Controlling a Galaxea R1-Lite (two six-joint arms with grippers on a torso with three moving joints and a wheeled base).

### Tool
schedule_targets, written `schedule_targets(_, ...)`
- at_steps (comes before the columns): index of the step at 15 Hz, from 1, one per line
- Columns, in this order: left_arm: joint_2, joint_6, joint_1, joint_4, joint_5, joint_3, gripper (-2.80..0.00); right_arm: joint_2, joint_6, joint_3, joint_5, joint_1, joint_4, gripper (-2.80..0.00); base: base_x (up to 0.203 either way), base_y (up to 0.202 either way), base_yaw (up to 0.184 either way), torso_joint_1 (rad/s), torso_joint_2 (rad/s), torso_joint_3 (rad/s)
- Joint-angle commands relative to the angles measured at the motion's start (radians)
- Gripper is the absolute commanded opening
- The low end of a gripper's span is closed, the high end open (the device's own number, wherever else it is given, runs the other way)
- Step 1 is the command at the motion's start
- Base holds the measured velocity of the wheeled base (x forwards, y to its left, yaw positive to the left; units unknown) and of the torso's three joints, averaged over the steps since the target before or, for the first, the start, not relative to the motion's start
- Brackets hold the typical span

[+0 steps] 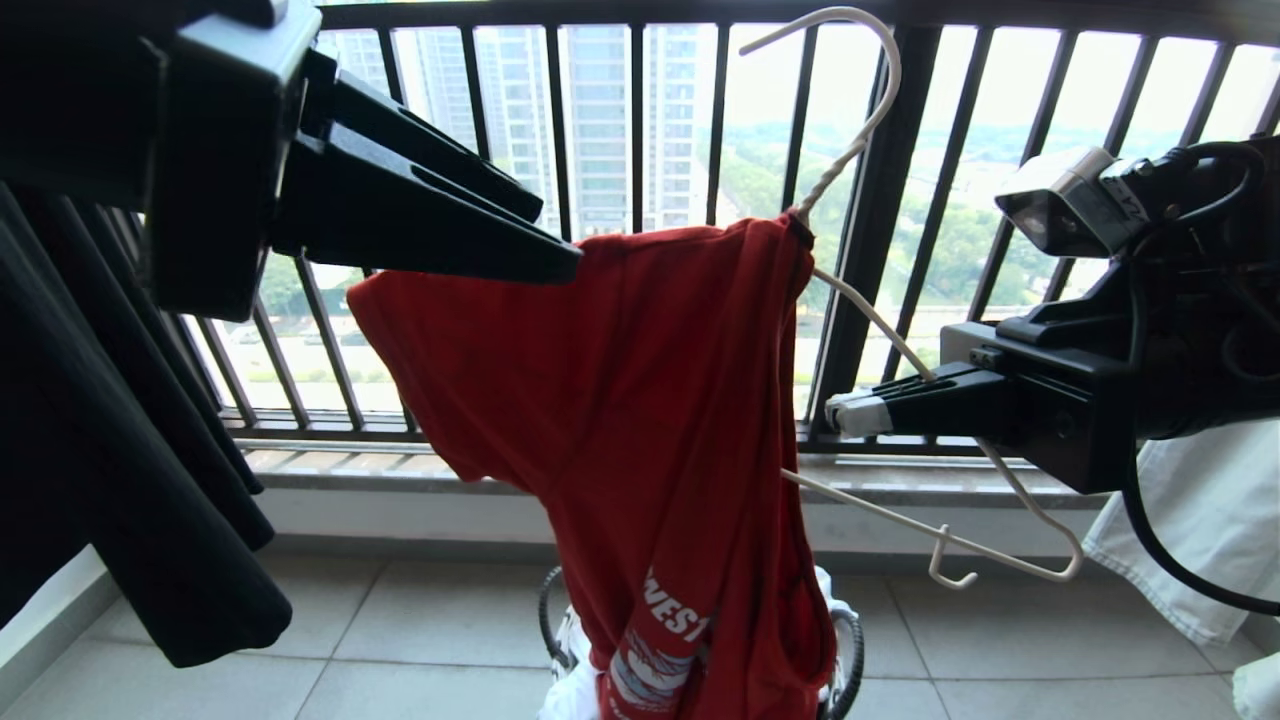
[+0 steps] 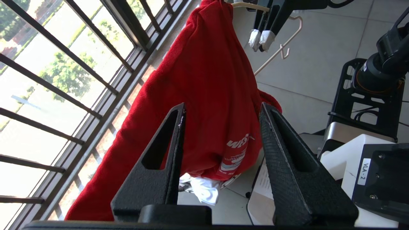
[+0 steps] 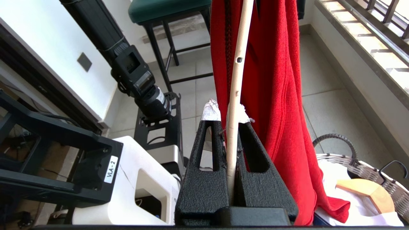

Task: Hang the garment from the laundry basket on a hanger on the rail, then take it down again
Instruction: Hang the clothes on the clothes rack

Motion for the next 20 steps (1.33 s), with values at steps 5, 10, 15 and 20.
schedule_targets(5,0.070,0.008,-0.001,-0.051,-0.002,0.000,0.00,-0.018,-0.004,0.013,0.008,0.001,-0.006,-2.80,0.000,0.000,0.000,0.000,0.00,0.000)
schedule_targets(10,0.110,0.005,-0.039,-0.072,-0.004,0.000,0.00,-0.042,-0.005,0.025,0.029,0.001,-0.007,-2.80,0.000,0.000,0.000,0.000,0.00,0.000)
schedule_targets(15,0.133,0.008,-0.071,-0.075,0.000,0.000,0.00,-0.054,-0.036,0.047,0.036,0.014,-0.007,-2.80,0.000,0.000,0.000,0.000,0.00,0.000)
schedule_targets(20,0.154,0.010,-0.071,-0.067,0.003,0.001,0.00,-0.054,-0.051,0.057,0.036,0.033,-0.007,-2.80,0.000,0.000,0.000,0.000,0.00,0.000)
